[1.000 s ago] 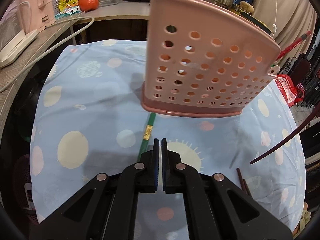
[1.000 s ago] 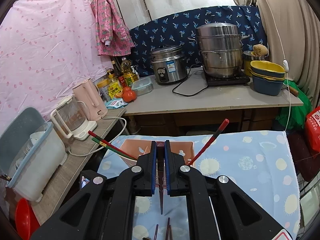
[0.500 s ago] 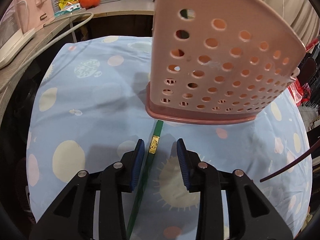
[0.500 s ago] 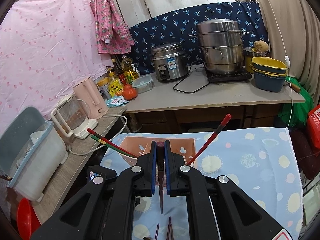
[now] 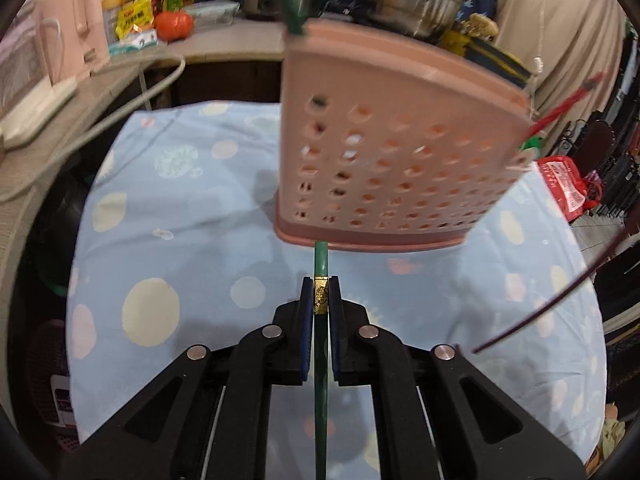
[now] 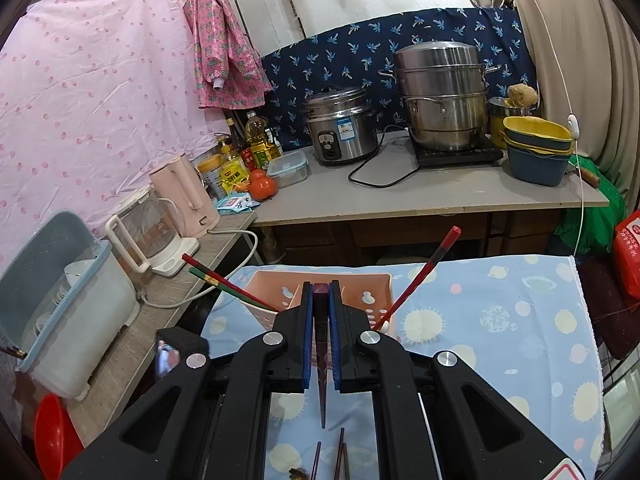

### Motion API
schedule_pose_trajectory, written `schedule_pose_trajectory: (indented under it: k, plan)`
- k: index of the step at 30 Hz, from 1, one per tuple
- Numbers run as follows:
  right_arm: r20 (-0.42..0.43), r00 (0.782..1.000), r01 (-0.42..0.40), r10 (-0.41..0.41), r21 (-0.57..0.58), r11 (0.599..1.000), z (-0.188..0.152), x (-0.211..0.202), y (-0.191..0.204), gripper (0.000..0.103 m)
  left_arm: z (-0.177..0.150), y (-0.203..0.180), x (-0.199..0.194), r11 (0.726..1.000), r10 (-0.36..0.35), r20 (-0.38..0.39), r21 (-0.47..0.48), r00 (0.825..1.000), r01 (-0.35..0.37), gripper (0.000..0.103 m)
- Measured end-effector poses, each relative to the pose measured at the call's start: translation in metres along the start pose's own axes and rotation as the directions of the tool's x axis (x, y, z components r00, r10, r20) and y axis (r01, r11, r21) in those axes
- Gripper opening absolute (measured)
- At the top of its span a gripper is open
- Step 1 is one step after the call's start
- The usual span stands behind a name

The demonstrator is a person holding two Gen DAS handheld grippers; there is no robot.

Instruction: Organize utensils

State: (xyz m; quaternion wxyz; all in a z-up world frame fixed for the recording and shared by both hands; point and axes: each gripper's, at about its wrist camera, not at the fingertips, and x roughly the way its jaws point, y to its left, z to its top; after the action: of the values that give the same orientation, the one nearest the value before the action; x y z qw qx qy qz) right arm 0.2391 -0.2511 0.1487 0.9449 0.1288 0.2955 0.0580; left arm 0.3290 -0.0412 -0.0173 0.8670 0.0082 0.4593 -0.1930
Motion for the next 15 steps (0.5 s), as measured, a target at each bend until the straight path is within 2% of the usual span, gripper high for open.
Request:
schedule_pose_trajectory:
  k: [4, 7, 10, 15]
  plan:
    - [0.012, 1.0, 0.0, 0.001, -0.01, 1.0, 0.002, -0.011, 0.003, 0.007, 0.009, -0.017, -0.049, 0.999, -0.024, 0.079, 0.029, 0.997, 0.022, 0.007]
    - [0.03, 1.0, 0.002, -0.002, -0.014, 1.0, 0.009, -0.018, 0.005, 0.007, 0.026, -0.031, -0.091, 0.998, -0.029, 0.166, 0.053, 0.986, 0.02, 0.007]
    - [0.052, 0.999, -0.006, 0.007, -0.011, 1.0, 0.023, -0.021, 0.006, 0.007, 0.05, -0.041, -0.131, 0.997, -0.044, 0.254, 0.071, 0.966, 0.027, 0.007]
    - [0.127, 0.992, 0.006, -0.002, -0.032, 0.999, 0.059, -0.027, 0.012, 0.007, 0.098, -0.06, -0.191, 0.993, -0.048, 0.411, 0.117, 0.91, 0.0, 0.007]
